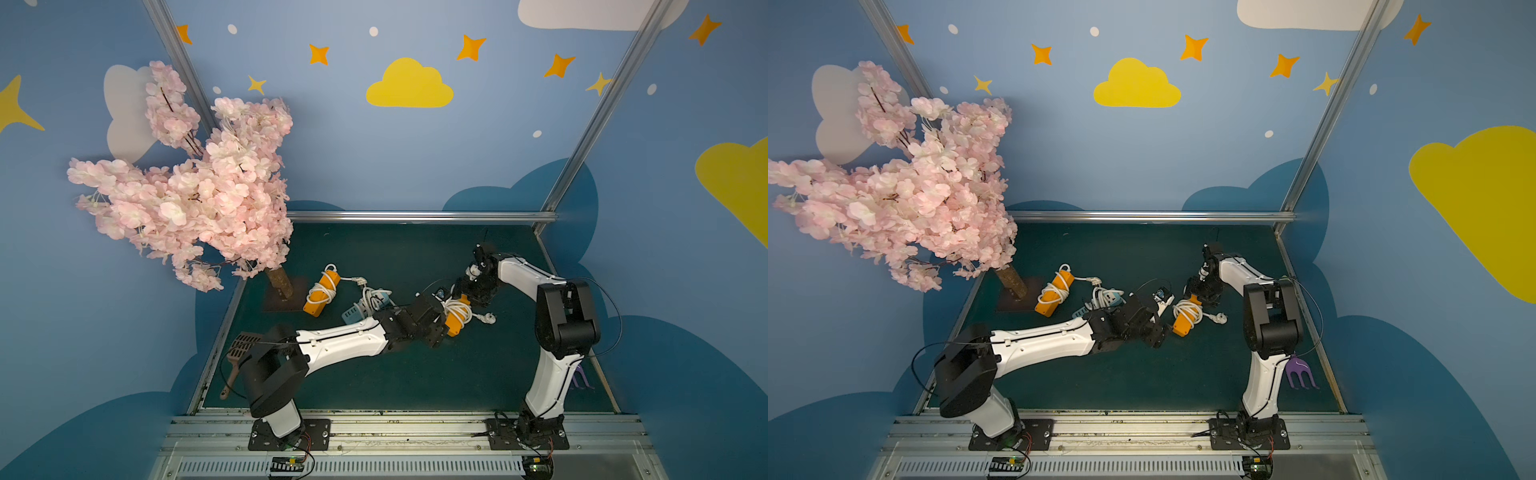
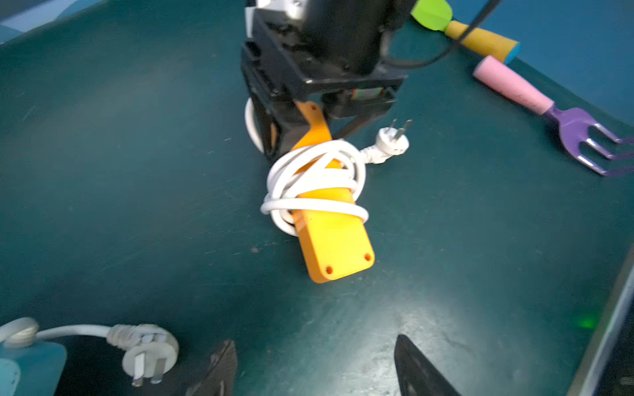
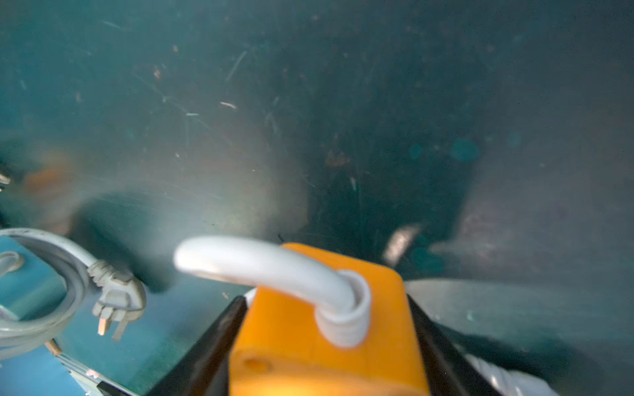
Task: Wrap the cord around the power strip
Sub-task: Adjust the power strip at the center of the board.
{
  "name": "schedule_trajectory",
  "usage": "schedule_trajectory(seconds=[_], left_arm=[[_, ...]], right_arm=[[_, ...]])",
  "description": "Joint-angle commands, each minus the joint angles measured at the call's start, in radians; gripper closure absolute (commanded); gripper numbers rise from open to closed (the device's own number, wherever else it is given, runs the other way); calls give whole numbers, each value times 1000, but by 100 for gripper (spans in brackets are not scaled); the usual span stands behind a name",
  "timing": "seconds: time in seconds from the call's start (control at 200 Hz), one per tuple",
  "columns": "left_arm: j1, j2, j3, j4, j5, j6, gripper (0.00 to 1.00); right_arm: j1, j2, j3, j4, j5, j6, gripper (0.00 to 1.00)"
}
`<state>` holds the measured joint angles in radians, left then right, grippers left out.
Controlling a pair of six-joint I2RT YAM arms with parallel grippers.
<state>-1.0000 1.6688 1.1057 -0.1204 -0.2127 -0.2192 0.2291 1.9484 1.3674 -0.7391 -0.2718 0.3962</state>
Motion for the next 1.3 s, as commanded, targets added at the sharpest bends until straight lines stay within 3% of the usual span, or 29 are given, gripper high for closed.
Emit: schedule_trajectory(seconds=[0.0,0.295,1.296], left_arm=[[28,-27,-38,41,2,27,27],[37,-19,-55,74,13,-16,27],[45,-20,-49,76,-20,21,27]], right_arm=[[10,-39,30,-65,33,-13,25],[37,-69,60,-98,48,-4,19],[18,-115,80,-117,31,-14,13]])
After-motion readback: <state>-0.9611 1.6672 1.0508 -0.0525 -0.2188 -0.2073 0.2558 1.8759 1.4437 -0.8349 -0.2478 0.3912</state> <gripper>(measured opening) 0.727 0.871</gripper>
